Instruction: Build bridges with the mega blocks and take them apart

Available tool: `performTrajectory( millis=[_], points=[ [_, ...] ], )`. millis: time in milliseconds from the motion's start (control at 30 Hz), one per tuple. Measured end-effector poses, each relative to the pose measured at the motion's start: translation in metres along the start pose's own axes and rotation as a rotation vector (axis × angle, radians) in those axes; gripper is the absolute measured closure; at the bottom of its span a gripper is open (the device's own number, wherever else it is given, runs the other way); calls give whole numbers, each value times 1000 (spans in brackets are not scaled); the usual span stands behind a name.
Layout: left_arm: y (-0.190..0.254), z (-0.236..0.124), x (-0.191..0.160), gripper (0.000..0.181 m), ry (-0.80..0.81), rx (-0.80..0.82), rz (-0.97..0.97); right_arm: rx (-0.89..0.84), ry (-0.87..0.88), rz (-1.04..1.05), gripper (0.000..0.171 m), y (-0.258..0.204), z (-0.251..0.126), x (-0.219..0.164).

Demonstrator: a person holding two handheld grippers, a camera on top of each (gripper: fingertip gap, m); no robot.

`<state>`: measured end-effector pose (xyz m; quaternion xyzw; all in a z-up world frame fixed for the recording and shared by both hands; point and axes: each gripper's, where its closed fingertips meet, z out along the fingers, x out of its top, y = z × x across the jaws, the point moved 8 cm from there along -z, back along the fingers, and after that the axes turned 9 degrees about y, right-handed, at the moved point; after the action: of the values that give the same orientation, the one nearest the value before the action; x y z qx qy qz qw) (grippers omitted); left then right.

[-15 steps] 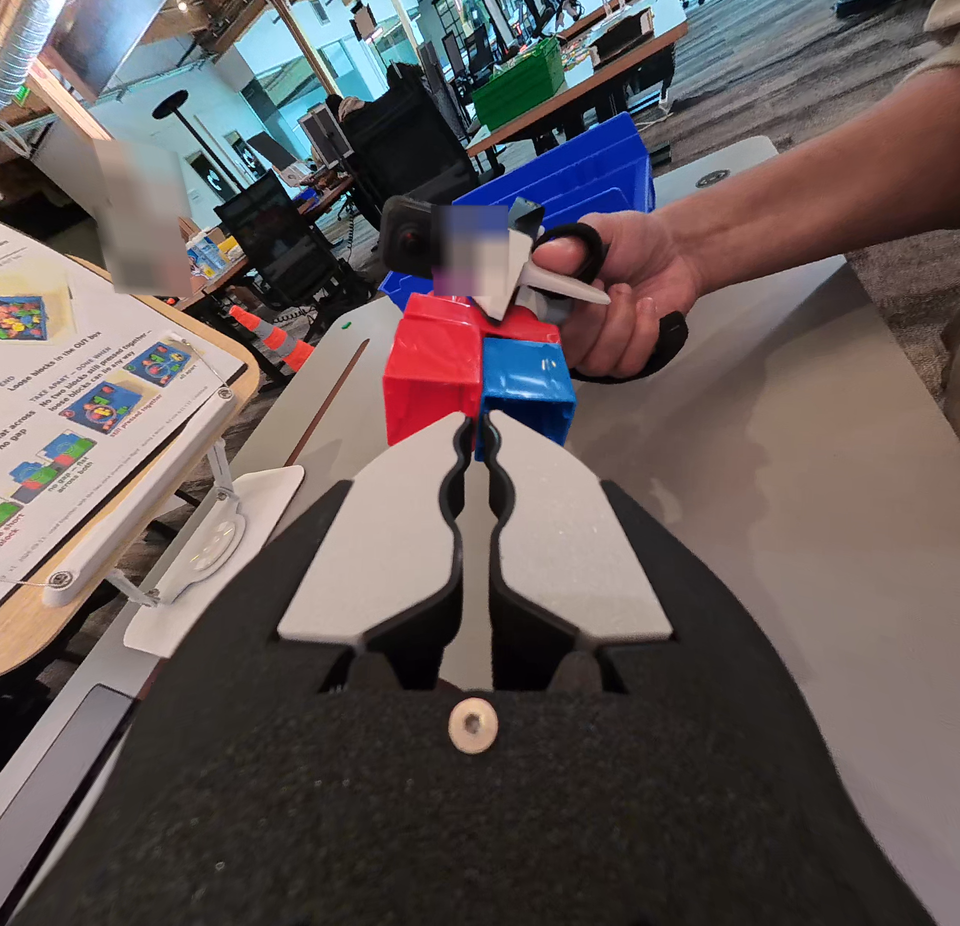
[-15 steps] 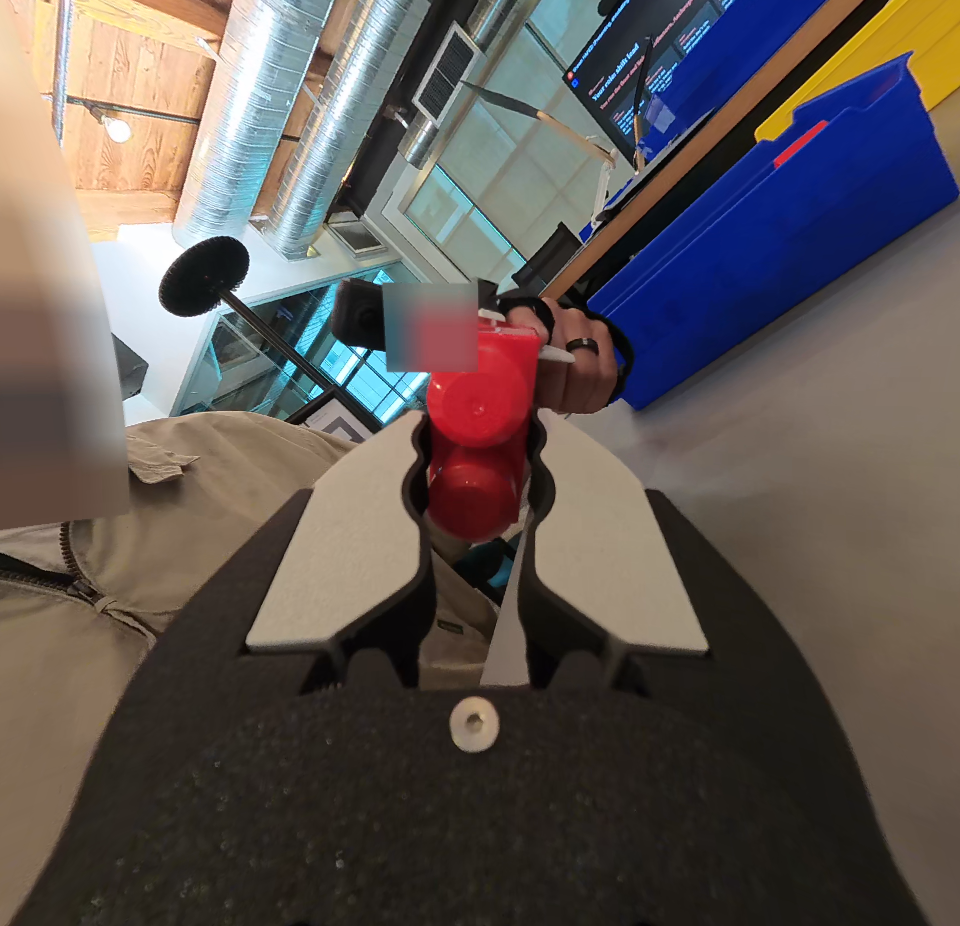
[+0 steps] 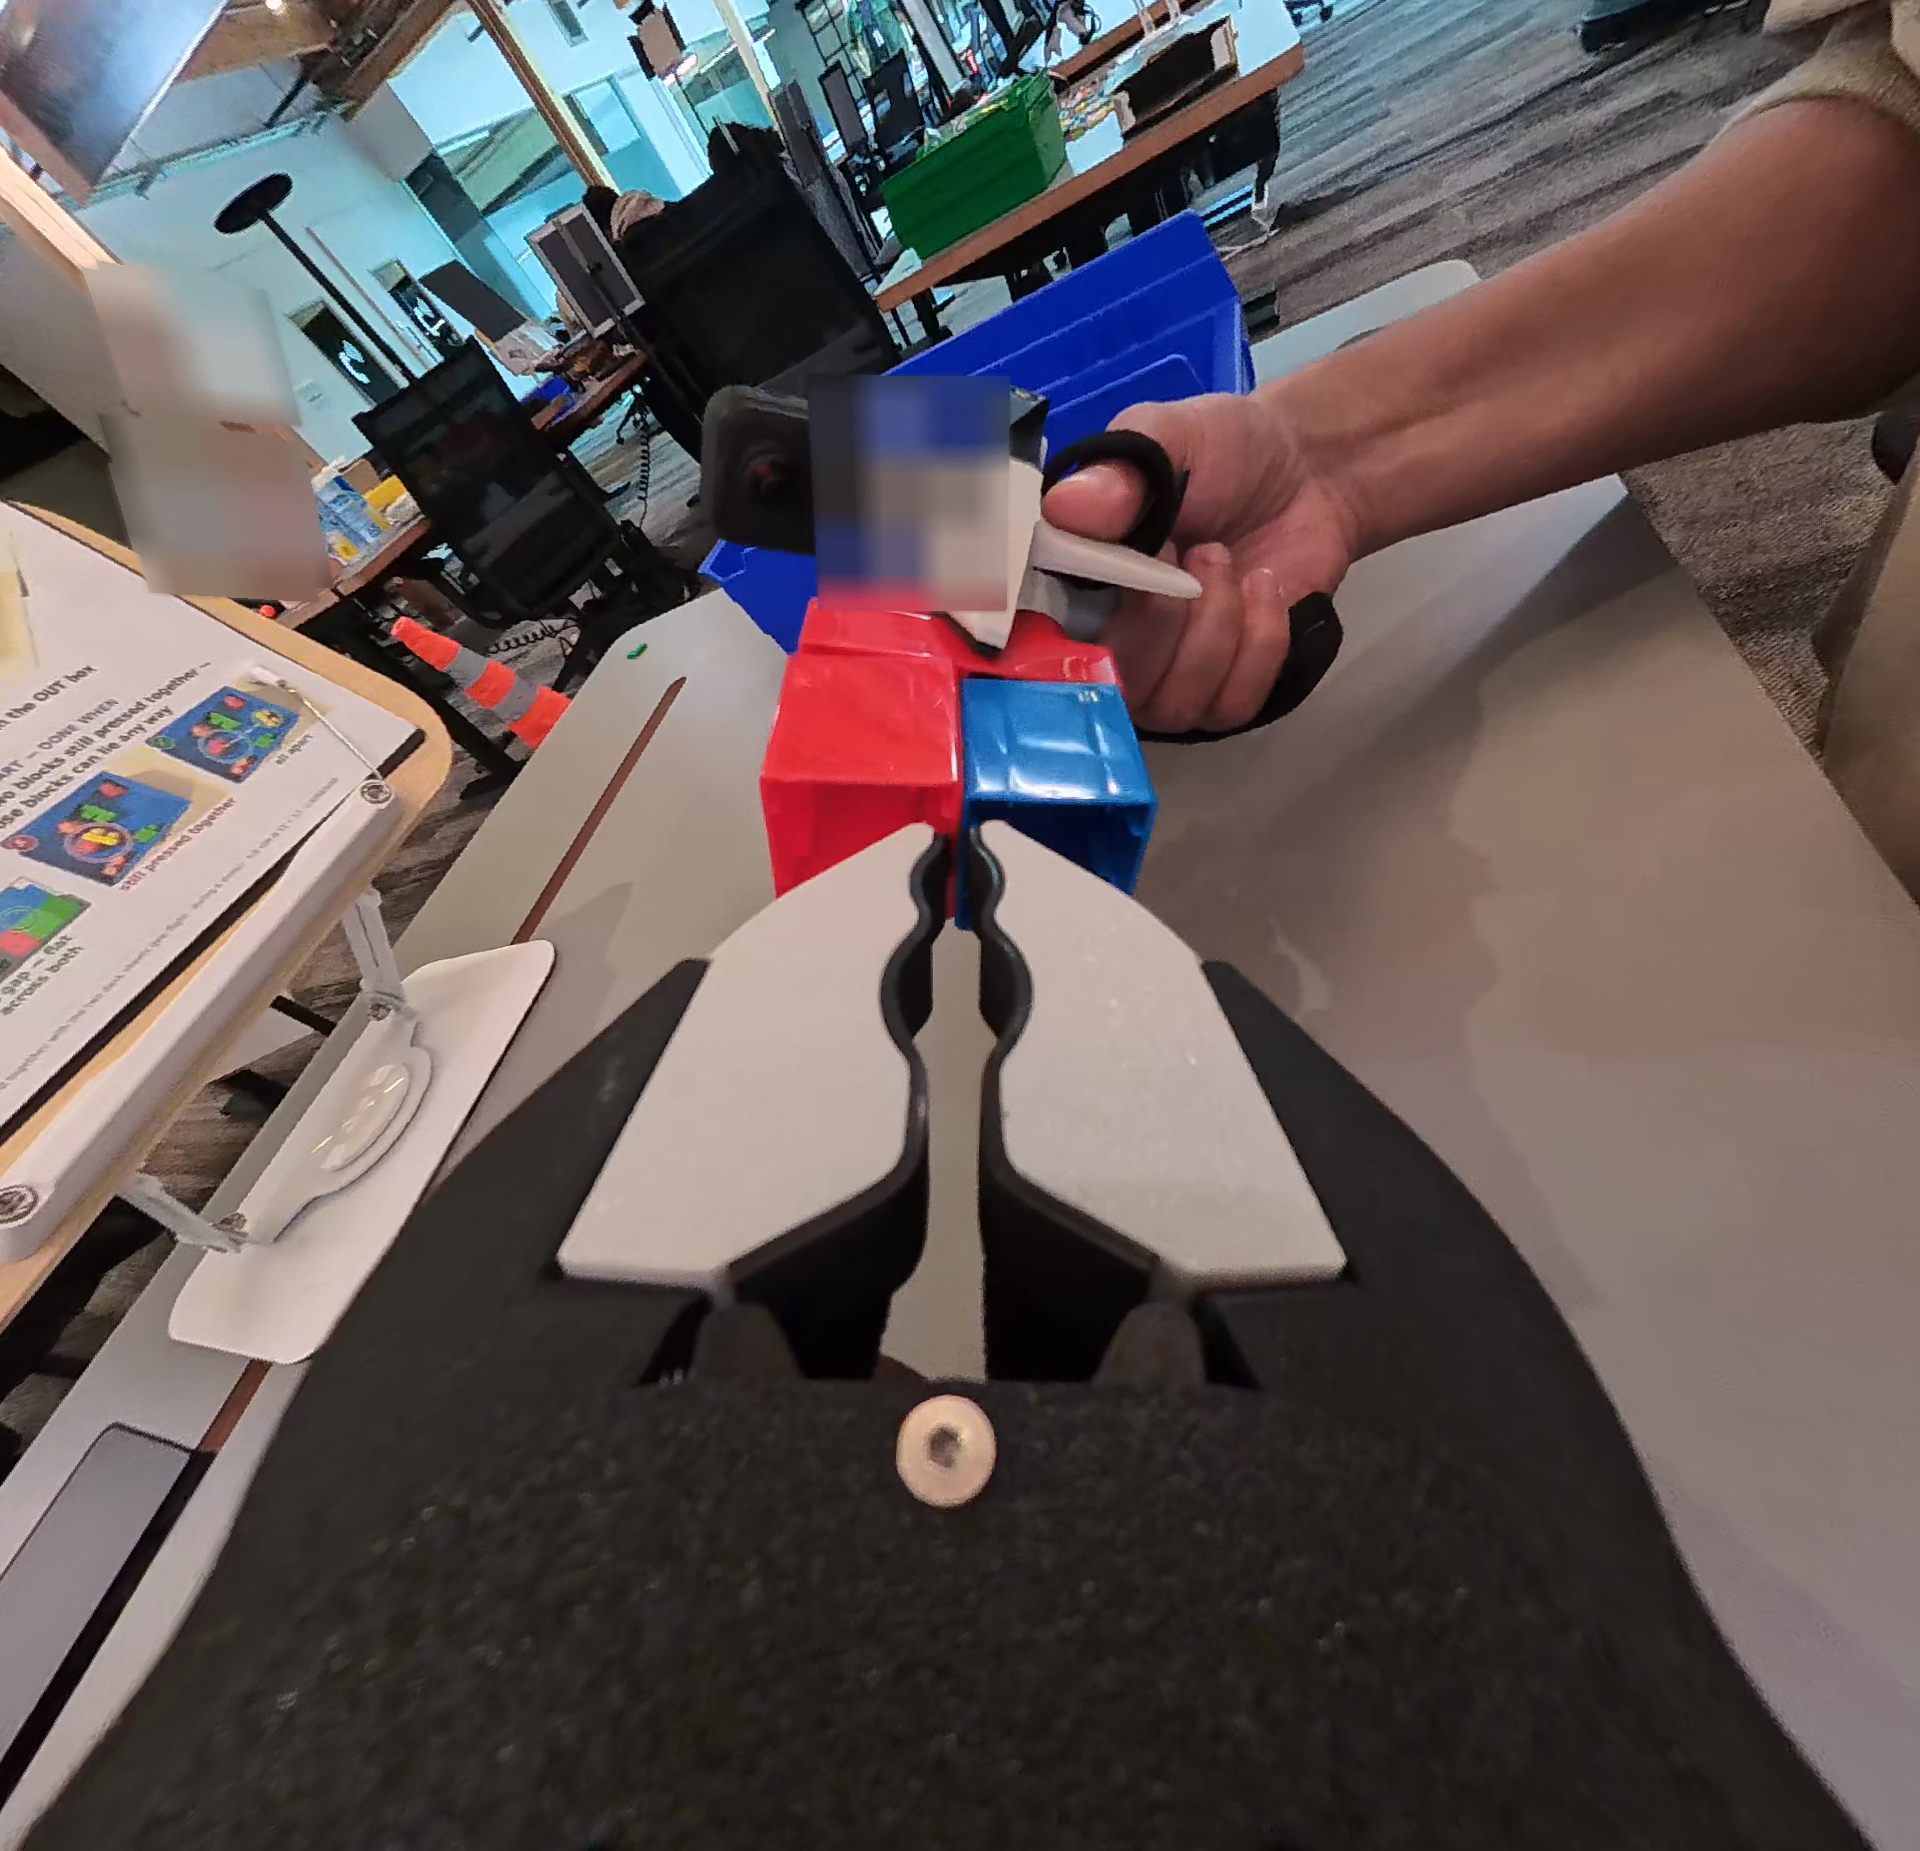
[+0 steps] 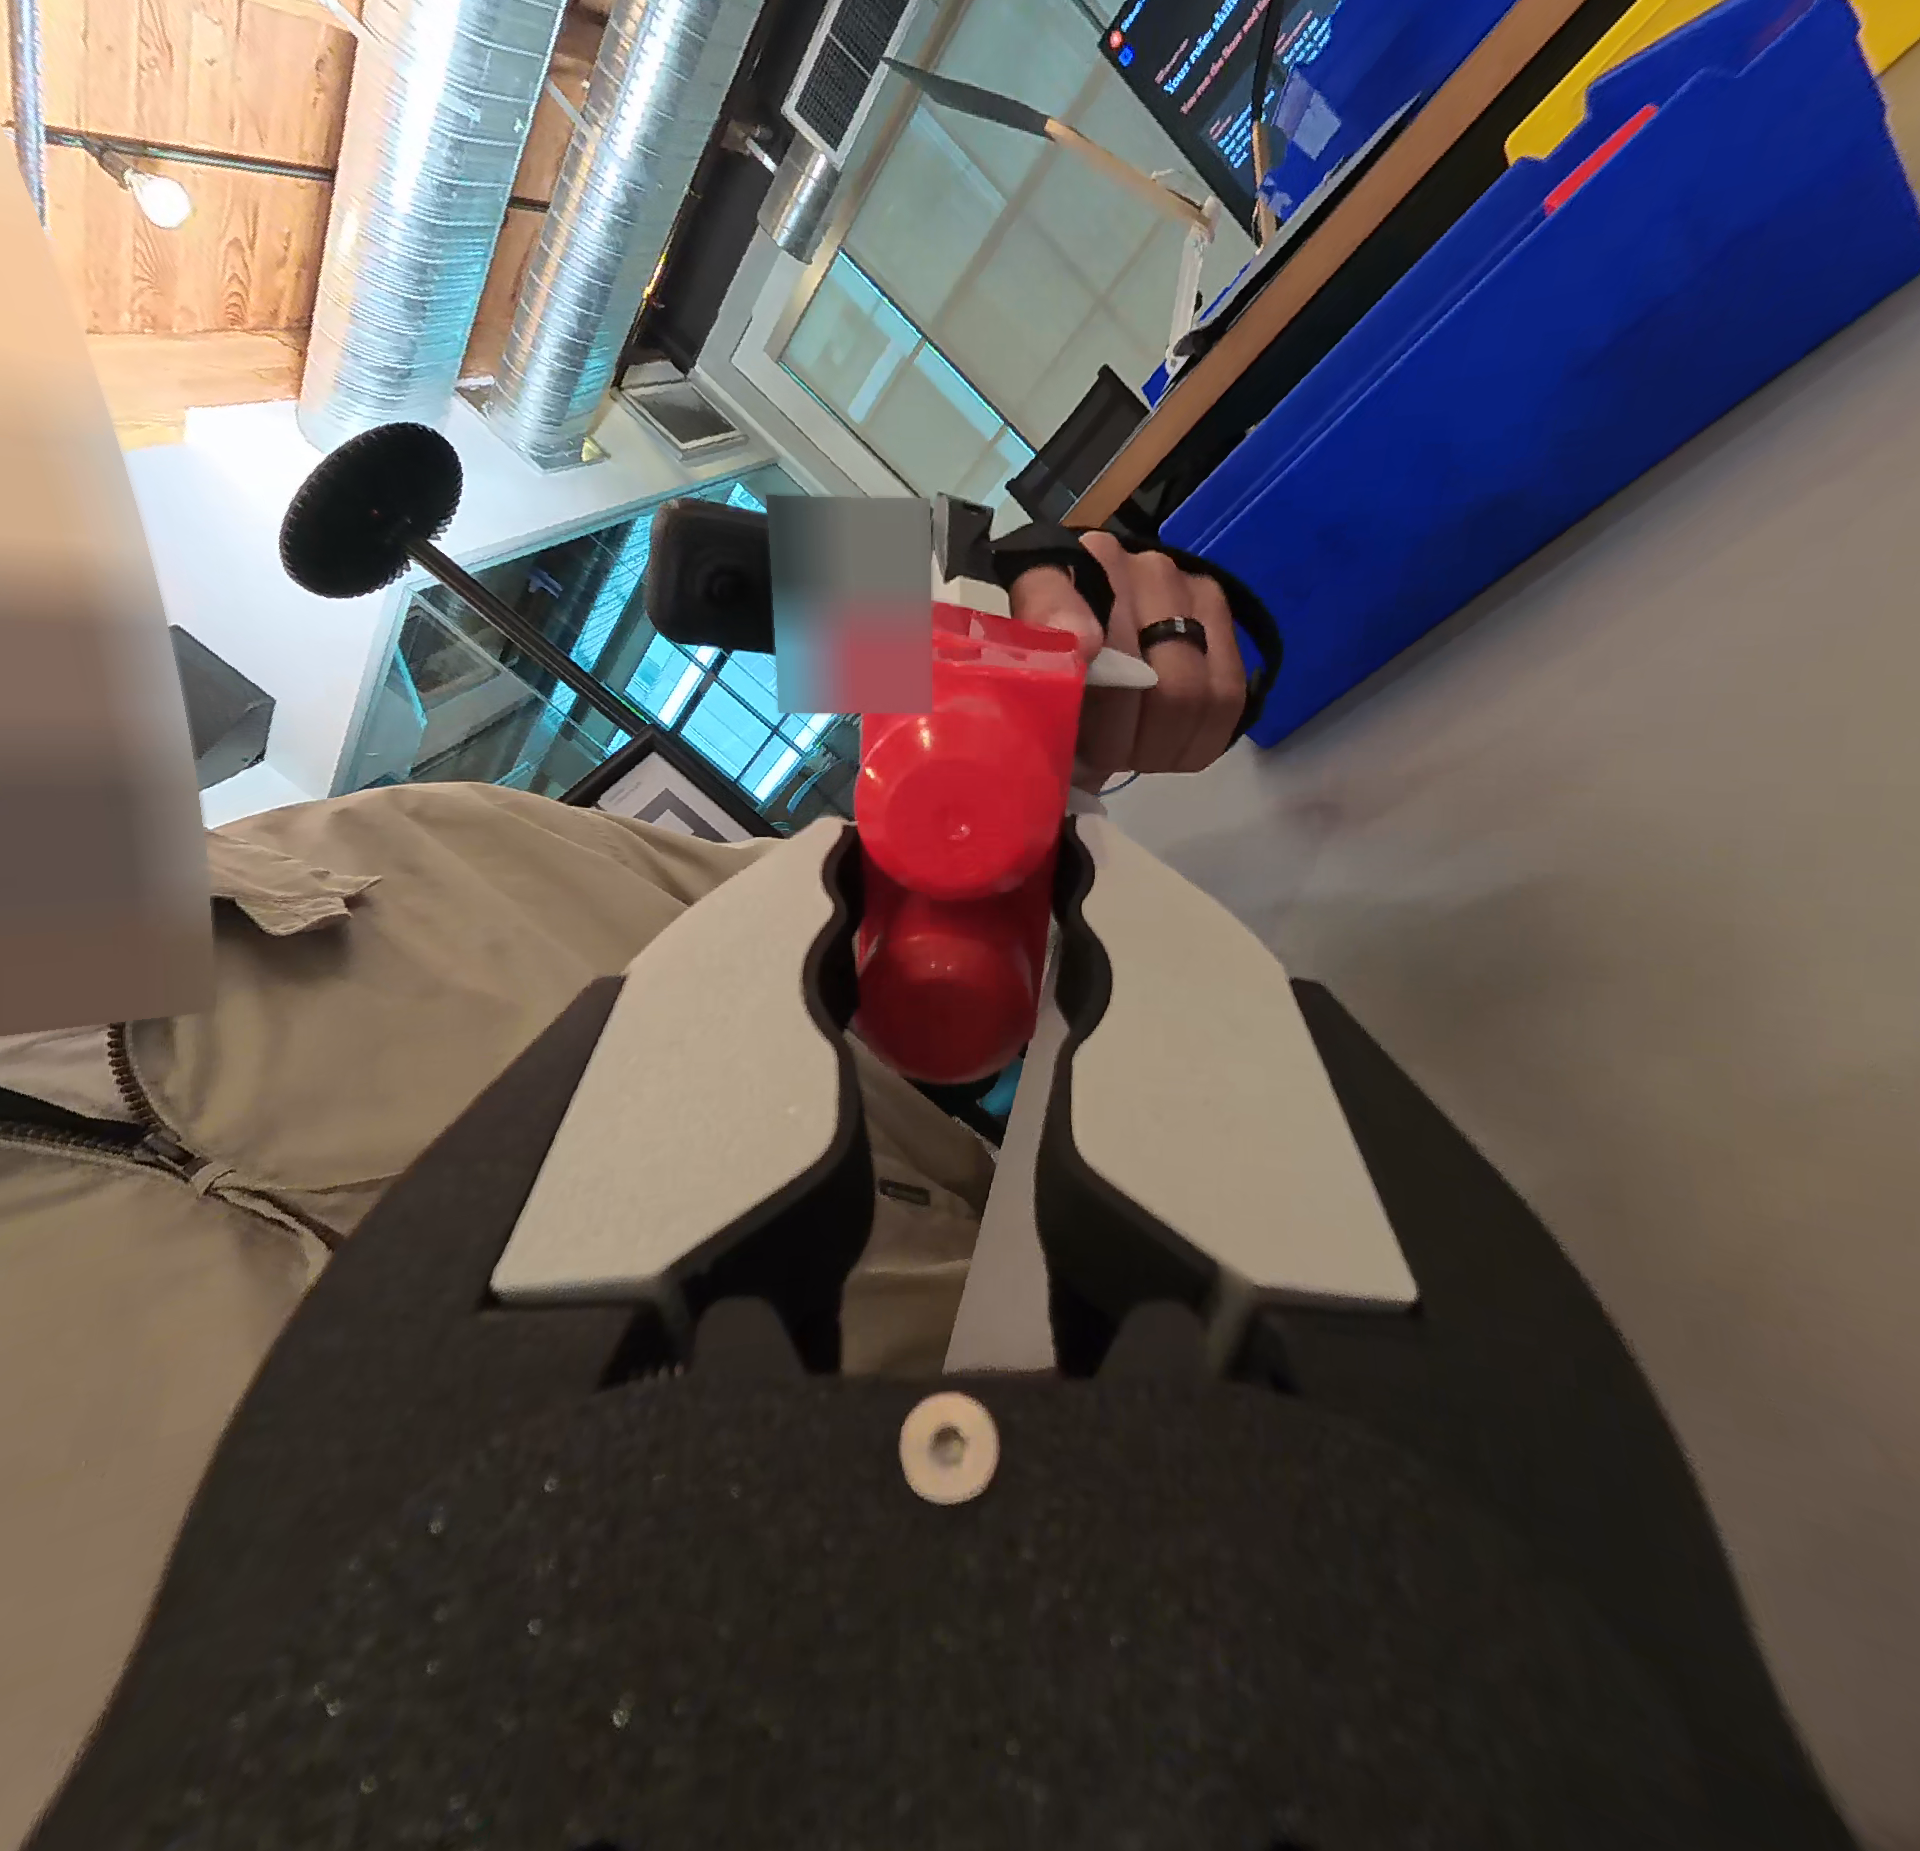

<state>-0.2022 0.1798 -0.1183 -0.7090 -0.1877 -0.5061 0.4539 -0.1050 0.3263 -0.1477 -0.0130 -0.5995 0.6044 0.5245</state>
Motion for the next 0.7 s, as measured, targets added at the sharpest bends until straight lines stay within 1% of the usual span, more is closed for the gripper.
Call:
performTrajectory(
  millis=[233, 367, 400, 500, 567, 600, 667, 700],
  points=[
    [0, 5, -4, 179, 8, 2, 0, -4, 18, 21, 136, 3, -4, -2],
    [-2, 7, -3, 178, -4, 21, -3, -42, 31, -43, 136, -1, -6, 3],
    [-2, 8, -2, 178, -8, 50, 4, -61, 33, -74, 136, -4, -7, 5],
    [-1, 3, 0, 168, -2, 130, 39, -148, 36, -185, 136, -16, -12, 15],
    [-4, -3, -1, 154, 31, 191, -47, -249, 77, -250, 136, -22, -20, 25],
    [-7, -5, -3, 153, 40, 251, -103, -329, 88, -302, 136, -24, -24, 29],
    [-16, -8, -14, 150, 21, 425, -206, -480, 111, -422, 136, -27, -29, 31],
    [-21, -9, -21, 142, -15, 522, -263, -572, 124, -484, 136, -26, -31, 30]
  ],
)
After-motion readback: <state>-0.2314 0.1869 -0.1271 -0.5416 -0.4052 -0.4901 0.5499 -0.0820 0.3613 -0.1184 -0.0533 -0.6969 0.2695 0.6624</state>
